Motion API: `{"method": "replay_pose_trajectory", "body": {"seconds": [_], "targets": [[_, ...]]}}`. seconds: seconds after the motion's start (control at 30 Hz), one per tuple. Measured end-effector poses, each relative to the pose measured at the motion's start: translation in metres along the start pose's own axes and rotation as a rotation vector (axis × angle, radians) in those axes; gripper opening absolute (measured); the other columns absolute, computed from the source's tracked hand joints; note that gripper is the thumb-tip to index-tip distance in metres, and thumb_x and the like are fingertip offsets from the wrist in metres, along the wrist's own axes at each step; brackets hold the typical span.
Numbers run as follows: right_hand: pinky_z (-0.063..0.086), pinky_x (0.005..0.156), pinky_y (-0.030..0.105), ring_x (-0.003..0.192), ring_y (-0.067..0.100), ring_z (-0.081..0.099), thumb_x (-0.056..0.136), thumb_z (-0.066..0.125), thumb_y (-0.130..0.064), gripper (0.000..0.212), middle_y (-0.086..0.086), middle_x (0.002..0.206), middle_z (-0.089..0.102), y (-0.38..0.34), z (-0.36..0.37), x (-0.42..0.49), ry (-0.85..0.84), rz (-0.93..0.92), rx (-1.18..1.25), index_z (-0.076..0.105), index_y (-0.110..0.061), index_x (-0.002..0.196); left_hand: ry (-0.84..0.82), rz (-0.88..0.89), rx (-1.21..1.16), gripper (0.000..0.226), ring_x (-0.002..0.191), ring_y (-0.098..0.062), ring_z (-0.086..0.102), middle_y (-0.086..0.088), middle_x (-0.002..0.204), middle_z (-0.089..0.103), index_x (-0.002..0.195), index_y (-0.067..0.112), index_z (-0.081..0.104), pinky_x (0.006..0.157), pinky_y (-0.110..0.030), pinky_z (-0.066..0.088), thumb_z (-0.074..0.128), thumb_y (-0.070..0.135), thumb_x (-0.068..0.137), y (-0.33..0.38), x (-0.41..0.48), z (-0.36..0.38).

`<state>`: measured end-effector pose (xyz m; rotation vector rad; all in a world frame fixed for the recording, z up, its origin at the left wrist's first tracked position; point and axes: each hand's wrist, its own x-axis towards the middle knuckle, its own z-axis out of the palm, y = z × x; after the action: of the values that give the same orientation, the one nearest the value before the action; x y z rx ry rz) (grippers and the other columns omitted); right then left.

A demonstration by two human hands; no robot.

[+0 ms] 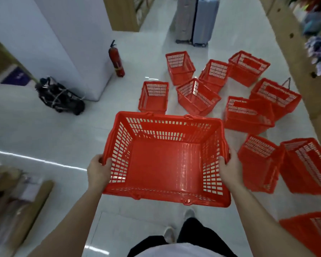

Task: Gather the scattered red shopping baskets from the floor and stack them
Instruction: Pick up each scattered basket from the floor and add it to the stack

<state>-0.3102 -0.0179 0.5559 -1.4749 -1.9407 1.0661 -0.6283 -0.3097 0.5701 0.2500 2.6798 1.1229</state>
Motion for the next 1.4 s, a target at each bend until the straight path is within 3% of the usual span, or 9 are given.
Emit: {"method": "replay_pose_trajectory", "body": {"seconds": [0.2,0.33,0.43,0.57,0.8,1.0,1.2,1.3,1.4], "targets": [[0.041,0.086,0.027,0.103,0.015,0.058,0.097,0.054,-0.016,0.049,-0.005,0.116,0.06,-0.01,0.069,0.071,-0.097,0.065,0.032,0.042,-0.023,0.144,0.029,-0.069,0.067,0.035,0.08,-0.02,0.067,-0.003,0.103,0.07,0.124,0.014,0.06,0.073,-0.036,0.056,0.06,0.033,0.095,0.012,0.076,0.014],[0.039,0.08,0.022,0.097,0.01,0.053,0.098,0.053,-0.017,0.051,0.0,0.123,0.061,-0.005,0.105,0.121,-0.118,0.12,0.031,0.04,-0.021,0.147,0.013,-0.062,0.135,0.037,0.077,-0.017,0.068,-0.005,0.104,0.071,0.126,0.012,0.06,0.068,-0.033,0.055,0.06,0.034,0.096,0.032,0.13,0.041],[0.038,0.088,0.027,0.11,0.021,0.058,0.099,0.054,-0.02,0.055,0.007,0.134,0.058,0.009,0.133,0.149,-0.137,0.199,0.025,0.034,-0.018,0.151,0.004,-0.046,0.197,0.037,0.069,-0.005,0.061,-0.003,0.103,0.07,0.126,0.011,0.06,0.057,-0.022,0.046,0.059,0.033,0.096,0.042,0.17,0.068],[0.037,0.091,0.026,0.121,0.028,0.056,0.099,0.055,-0.019,0.06,0.009,0.139,0.056,0.04,0.177,0.168,-0.202,0.28,-0.003,0.03,-0.019,0.154,-0.074,-0.028,0.254,0.038,0.073,-0.01,0.063,0.001,0.102,0.067,0.127,0.013,0.06,0.067,-0.029,0.052,0.06,0.035,0.096,0.031,0.225,0.108],[0.047,0.098,0.038,0.112,0.02,0.061,0.096,0.054,-0.014,0.058,-0.002,0.13,0.063,0.102,0.292,0.158,-0.11,0.397,0.019,0.036,-0.032,0.148,-0.199,0.071,0.374,0.037,0.068,-0.004,0.06,-0.002,0.102,0.07,0.125,0.012,0.062,0.06,-0.023,0.048,0.063,0.033,0.094,-0.044,0.333,0.191],[0.041,0.087,0.028,0.098,0.011,0.057,0.096,0.055,-0.012,0.057,-0.01,0.113,0.059,0.16,0.403,0.134,0.023,0.478,0.017,0.036,-0.028,0.147,-0.286,0.087,0.366,0.038,0.085,-0.019,0.064,-0.006,0.111,0.069,0.126,0.01,0.061,0.077,-0.039,0.054,0.061,0.031,0.095,-0.139,0.405,0.257],[0.039,0.092,0.027,0.103,0.009,0.052,0.096,0.056,-0.012,0.056,0.001,0.125,0.062,0.207,0.467,0.129,0.181,0.489,-0.028,0.036,-0.023,0.148,-0.286,0.108,0.29,0.037,0.084,-0.016,0.065,-0.001,0.105,0.068,0.121,0.014,0.063,0.073,-0.032,0.05,0.061,0.039,0.093,-0.229,0.441,0.312],[0.039,0.092,0.027,0.105,0.005,0.052,0.096,0.055,-0.013,0.057,-0.01,0.122,0.058,0.228,0.481,0.131,0.217,0.457,-0.047,0.035,-0.029,0.146,-0.316,0.077,0.257,0.035,0.078,-0.007,0.06,0.004,0.1,0.064,0.122,0.015,0.062,0.07,-0.027,0.049,0.062,0.033,0.093,-0.265,0.44,0.337],[0.04,0.09,0.023,0.1,0.0,0.056,0.095,0.055,-0.012,0.059,-0.022,0.114,0.057,0.244,0.498,0.133,0.143,0.487,-0.043,0.034,-0.032,0.146,-0.365,0.044,0.232,0.037,0.084,-0.014,0.06,0.003,0.101,0.064,0.124,0.013,0.062,0.076,-0.032,0.046,0.065,0.026,0.09,-0.291,0.441,0.359]]}}
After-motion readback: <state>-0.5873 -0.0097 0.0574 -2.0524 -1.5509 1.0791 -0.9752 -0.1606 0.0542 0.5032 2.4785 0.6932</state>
